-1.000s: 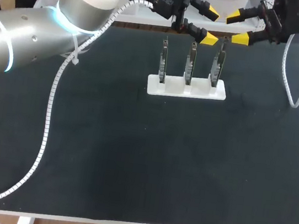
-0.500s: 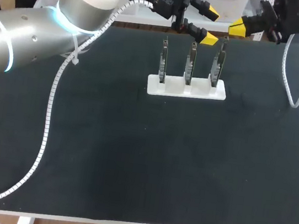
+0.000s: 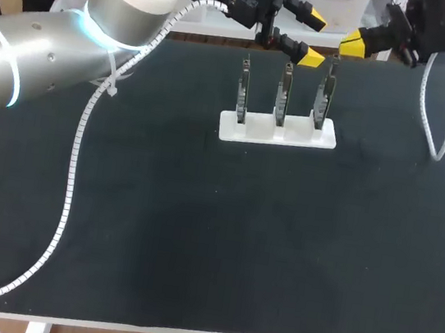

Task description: Pick up the optical module with the left hand, and insert it into the network port with the right hand.

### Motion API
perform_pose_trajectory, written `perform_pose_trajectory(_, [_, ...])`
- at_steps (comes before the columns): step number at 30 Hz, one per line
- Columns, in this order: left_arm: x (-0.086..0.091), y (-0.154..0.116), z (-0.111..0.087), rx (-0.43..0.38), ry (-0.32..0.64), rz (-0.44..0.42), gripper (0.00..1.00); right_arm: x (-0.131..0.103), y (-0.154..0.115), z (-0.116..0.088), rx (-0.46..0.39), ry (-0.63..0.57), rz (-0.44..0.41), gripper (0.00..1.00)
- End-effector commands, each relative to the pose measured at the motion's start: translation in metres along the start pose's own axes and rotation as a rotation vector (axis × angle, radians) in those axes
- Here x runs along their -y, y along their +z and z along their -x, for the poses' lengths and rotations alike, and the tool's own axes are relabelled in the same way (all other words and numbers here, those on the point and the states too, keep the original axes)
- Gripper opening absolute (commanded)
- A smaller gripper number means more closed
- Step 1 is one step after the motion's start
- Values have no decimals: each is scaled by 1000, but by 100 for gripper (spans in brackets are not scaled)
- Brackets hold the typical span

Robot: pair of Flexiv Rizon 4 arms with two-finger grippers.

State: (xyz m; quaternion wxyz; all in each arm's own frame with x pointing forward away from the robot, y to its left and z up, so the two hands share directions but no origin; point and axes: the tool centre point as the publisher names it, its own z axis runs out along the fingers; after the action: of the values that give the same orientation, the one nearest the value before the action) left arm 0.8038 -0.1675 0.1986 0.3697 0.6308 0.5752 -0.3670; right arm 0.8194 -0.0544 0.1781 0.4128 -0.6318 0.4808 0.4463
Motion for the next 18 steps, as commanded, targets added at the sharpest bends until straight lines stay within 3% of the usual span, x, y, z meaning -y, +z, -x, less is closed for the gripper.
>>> perform_pose_trajectory(1, [-2,1,1,-5,-2,-4,100,-2,1,-4,3,6,-6,0])
perform_pose_trajectory(18, [-2,1,1,-5,-2,-4,100,-2,3,-5,15,14,-2,0])
